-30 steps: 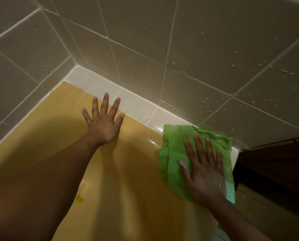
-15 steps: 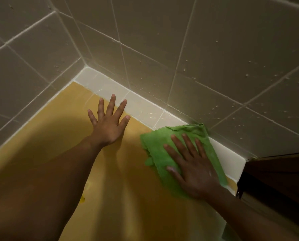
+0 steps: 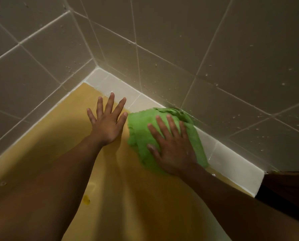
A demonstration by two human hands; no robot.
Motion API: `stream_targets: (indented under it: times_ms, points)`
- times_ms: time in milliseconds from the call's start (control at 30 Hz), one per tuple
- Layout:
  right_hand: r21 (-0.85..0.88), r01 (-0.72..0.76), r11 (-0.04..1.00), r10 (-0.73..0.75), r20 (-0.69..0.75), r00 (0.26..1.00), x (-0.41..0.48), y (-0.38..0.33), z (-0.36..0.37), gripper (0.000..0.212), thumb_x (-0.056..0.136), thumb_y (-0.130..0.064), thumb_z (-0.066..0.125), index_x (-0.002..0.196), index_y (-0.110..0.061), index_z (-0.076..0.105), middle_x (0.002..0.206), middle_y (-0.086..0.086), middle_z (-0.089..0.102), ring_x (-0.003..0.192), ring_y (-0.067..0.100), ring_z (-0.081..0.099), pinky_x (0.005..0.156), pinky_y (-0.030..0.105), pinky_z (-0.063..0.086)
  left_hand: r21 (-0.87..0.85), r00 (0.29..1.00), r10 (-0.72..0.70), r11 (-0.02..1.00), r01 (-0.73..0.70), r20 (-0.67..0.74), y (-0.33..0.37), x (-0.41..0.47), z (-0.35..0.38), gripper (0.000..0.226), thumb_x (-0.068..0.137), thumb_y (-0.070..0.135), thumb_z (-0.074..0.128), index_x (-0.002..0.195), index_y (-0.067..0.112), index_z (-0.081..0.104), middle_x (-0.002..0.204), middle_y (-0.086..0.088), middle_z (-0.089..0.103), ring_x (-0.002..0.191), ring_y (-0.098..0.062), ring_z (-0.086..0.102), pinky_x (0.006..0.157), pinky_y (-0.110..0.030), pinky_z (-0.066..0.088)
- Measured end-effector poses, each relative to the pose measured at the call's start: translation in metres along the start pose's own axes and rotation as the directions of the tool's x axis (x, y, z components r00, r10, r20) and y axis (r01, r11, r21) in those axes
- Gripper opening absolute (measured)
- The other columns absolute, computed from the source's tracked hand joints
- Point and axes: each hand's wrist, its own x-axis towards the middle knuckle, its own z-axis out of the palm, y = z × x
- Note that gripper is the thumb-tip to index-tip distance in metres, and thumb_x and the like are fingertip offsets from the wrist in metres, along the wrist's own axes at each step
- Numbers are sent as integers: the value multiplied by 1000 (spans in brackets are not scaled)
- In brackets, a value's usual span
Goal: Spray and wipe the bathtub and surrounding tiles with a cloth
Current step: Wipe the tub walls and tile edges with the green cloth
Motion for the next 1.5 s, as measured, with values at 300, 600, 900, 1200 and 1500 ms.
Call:
stream_targets:
  times_ms: [300, 600, 900, 1200, 1500]
  points:
    - [4, -60, 998, 60, -17, 998, -44, 23, 9, 64, 104, -63, 20, 161, -40, 5, 170, -7, -12, 156, 21, -16, 125, 55, 6, 83, 990, -131, 989, 126, 59, -62, 6, -26, 62, 98, 74, 14, 154, 60, -9, 166, 19, -23, 154, -22, -26, 118, -65, -13]
    - [-25, -5, 1000, 4, -57, 998, 34, -16, 1, 69, 100, -69, 17, 161, -37, 11, 171, -1, -4, 156, 27, -11, 123, 57, 6, 114, 987, -147, 984, 139, 61, -77, 5, -31, 65, 95, 78, 11, 153, 60, -11, 166, 19, -24, 154, -21, -26, 116, -68, -13]
    - [-69, 123, 990, -125, -30, 992, 5, 9, 7, 67, 102, -66, 23, 161, -39, 6, 170, -4, -7, 156, 24, -11, 123, 57, 9, 214, 996, 43, 975, -59, 76, -120, 1, -50, 73, 91, 83, 7, 155, 55, -13, 168, 16, -21, 156, -18, -18, 125, -57, -2]
    - [-23, -20, 1000, 18, -83, 996, 85, -46, -6, 69, 100, -69, 15, 161, -36, 11, 171, 1, -1, 157, 29, -3, 123, 57, 11, 491, 907, 395, 766, -414, 148, -208, -41, -77, 77, 98, 56, 30, 164, 24, 5, 172, -6, -5, 159, -27, 0, 125, -35, 2]
    - [-115, 189, 975, -192, -15, 981, 88, -39, -3, 66, 102, -66, 16, 161, -39, 4, 170, -4, -6, 156, 25, -13, 124, 57, 7, 451, 848, 523, 737, -503, 90, -226, -46, -67, 69, 101, 37, 38, 162, 12, 21, 171, -15, 7, 158, -35, 8, 125, -50, 17]
